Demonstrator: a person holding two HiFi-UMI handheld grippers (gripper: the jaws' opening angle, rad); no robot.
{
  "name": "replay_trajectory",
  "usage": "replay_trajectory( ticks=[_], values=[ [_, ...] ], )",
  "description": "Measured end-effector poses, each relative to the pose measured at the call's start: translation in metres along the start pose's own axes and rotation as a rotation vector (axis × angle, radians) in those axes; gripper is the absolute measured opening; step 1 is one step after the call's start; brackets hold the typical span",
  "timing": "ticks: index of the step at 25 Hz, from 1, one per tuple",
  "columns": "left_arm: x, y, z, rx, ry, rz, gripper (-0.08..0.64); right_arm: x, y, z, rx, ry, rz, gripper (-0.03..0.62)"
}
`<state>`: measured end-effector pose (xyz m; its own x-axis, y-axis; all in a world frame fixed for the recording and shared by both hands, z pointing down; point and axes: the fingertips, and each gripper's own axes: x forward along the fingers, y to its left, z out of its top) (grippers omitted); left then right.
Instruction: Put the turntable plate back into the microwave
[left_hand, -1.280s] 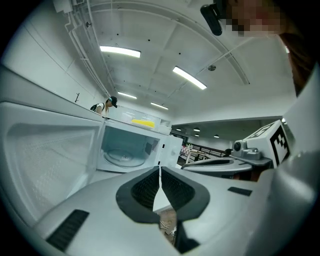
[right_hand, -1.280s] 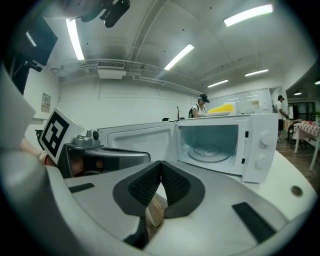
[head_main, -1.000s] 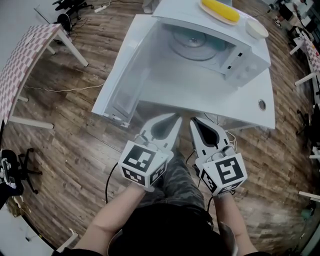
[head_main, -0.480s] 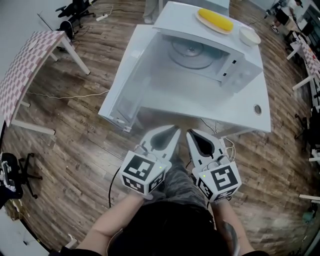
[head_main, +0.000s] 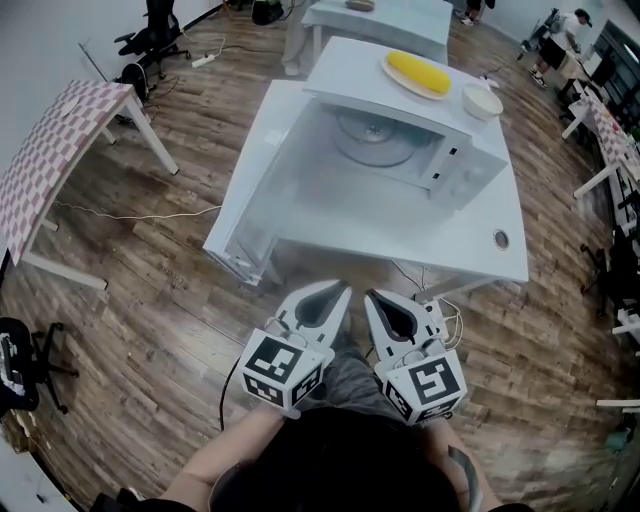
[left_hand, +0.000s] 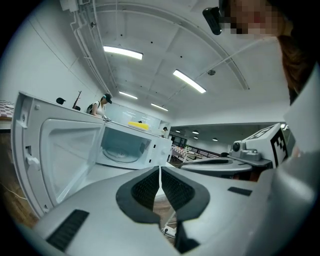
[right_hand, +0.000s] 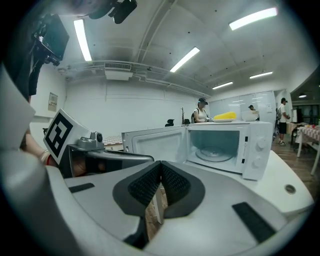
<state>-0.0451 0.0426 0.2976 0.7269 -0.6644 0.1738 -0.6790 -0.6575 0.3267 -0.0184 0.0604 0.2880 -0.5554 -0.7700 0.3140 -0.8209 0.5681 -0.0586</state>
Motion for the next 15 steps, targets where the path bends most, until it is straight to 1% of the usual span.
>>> replay_trajectory(
  ticks=[3, 9, 15],
  values=[
    [-0.003, -0.003, 0.003, 0.011, -0.014, -0.004, 0.025, -0.001, 0.002, 0.003, -0.001, -0.008, 0.003, 0.02],
    [-0.012, -0.005, 0.0, -0.015, -0.035, 0.002, 0.025, -0.007, 0.007, 0.005, 0.001, -0.009, -0.001, 0.021],
    [-0.017, -0.005, 0.002, -0.017, -0.055, 0.0, 0.025, -0.014, 0.008, 0.007, -0.009, -0.026, -0.015, 0.021]
  ],
)
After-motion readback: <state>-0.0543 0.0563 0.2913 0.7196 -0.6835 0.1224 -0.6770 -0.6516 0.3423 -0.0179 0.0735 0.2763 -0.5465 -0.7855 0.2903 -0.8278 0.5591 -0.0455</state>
